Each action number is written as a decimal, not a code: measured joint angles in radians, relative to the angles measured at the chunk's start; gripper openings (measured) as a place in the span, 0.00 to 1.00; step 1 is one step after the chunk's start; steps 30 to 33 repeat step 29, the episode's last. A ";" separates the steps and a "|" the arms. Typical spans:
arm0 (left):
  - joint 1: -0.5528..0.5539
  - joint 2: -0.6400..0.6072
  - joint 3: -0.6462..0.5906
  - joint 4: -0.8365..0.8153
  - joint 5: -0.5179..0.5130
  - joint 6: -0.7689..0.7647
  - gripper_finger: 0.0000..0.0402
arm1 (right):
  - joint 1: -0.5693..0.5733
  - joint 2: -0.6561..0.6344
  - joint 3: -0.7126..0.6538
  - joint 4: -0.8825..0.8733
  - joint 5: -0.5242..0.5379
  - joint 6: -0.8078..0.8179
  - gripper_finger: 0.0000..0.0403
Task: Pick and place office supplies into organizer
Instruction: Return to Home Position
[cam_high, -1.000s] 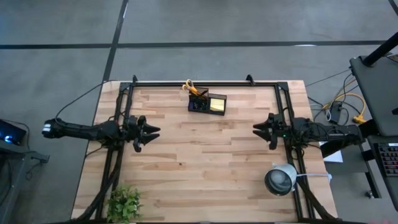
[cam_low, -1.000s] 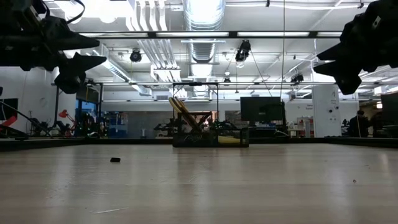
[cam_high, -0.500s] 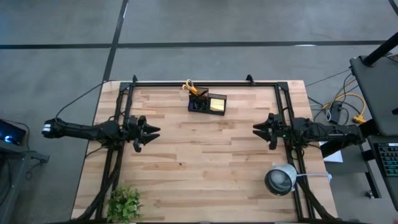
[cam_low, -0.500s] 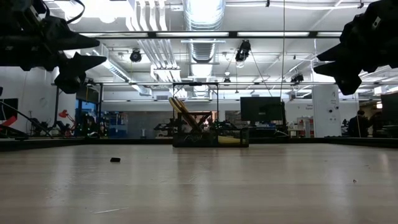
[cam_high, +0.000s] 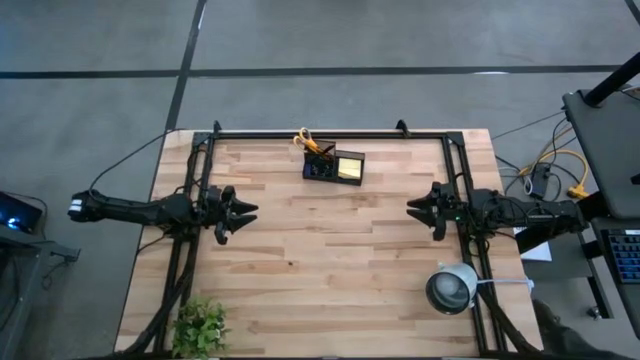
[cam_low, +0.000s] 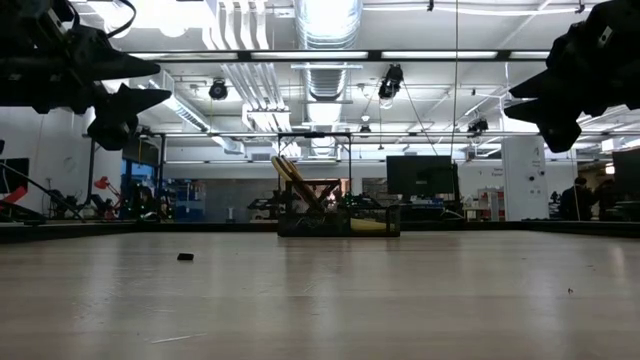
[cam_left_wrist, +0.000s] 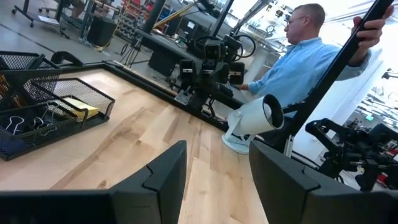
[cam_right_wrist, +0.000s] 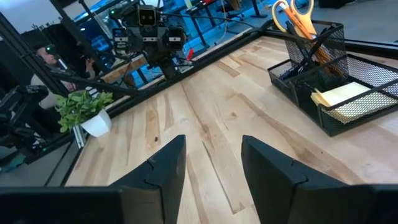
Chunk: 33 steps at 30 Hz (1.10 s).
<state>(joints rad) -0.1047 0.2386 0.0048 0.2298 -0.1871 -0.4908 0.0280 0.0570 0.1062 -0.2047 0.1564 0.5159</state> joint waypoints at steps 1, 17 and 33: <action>0.000 0.000 0.000 0.000 0.000 0.000 0.40 | 0.000 0.000 0.000 0.000 0.000 0.000 0.36; 0.000 0.003 0.000 -0.002 0.000 0.000 0.40 | 0.000 0.000 0.000 0.000 0.000 0.000 0.35; 0.000 0.003 0.000 -0.001 0.000 0.000 0.40 | 0.000 0.000 0.000 0.000 0.000 0.000 0.35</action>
